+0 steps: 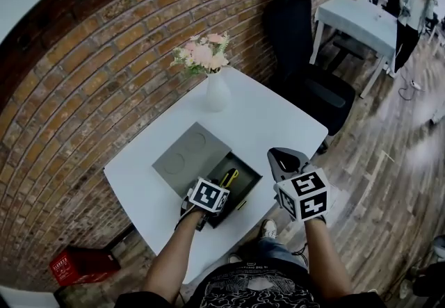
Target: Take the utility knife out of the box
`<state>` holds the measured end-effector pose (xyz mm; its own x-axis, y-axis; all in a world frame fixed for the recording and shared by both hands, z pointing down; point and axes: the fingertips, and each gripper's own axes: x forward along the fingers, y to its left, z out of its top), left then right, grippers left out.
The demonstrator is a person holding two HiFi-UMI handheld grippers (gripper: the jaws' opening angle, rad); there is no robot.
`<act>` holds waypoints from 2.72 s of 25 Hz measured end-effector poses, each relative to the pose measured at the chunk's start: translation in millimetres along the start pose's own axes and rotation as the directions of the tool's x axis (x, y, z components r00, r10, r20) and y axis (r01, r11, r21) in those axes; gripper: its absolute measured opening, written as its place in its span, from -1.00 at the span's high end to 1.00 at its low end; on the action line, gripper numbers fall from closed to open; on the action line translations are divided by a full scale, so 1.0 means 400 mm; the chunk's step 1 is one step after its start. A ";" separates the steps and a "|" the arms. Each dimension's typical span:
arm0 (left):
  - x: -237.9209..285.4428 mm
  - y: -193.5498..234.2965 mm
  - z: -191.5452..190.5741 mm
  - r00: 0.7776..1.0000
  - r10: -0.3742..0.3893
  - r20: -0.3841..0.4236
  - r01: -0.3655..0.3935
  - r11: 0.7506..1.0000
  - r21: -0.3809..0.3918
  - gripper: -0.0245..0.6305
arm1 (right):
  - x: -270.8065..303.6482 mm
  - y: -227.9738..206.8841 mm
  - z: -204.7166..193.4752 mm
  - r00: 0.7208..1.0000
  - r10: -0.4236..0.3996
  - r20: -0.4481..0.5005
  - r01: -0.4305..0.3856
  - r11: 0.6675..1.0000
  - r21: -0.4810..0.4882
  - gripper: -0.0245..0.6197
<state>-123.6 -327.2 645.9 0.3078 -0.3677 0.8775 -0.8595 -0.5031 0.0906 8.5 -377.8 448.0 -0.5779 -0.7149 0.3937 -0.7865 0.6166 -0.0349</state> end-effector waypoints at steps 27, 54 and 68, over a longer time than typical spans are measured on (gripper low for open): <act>-0.026 -0.018 0.012 0.998 0.026 0.050 -0.028 0.998 0.047 0.54 | -0.024 0.004 -0.021 1.000 -0.021 -0.003 0.021 0.999 0.039 0.86; -0.315 -0.054 0.221 0.883 0.064 0.465 -0.076 0.997 0.006 0.54 | -0.133 0.036 0.039 0.994 -0.069 0.086 0.068 0.997 0.024 0.86; -0.504 -0.093 0.323 0.734 0.079 0.675 -0.111 0.994 0.004 0.54 | -0.211 0.030 0.110 0.979 -0.101 0.175 0.097 0.995 0.031 0.86</act>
<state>-101.2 -335.3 404.8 0.4330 -0.8374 0.3337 -0.8866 -0.4624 -0.0098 38.4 -324.7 373.9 -0.5243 -0.8204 0.2283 -0.8455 0.5333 -0.0252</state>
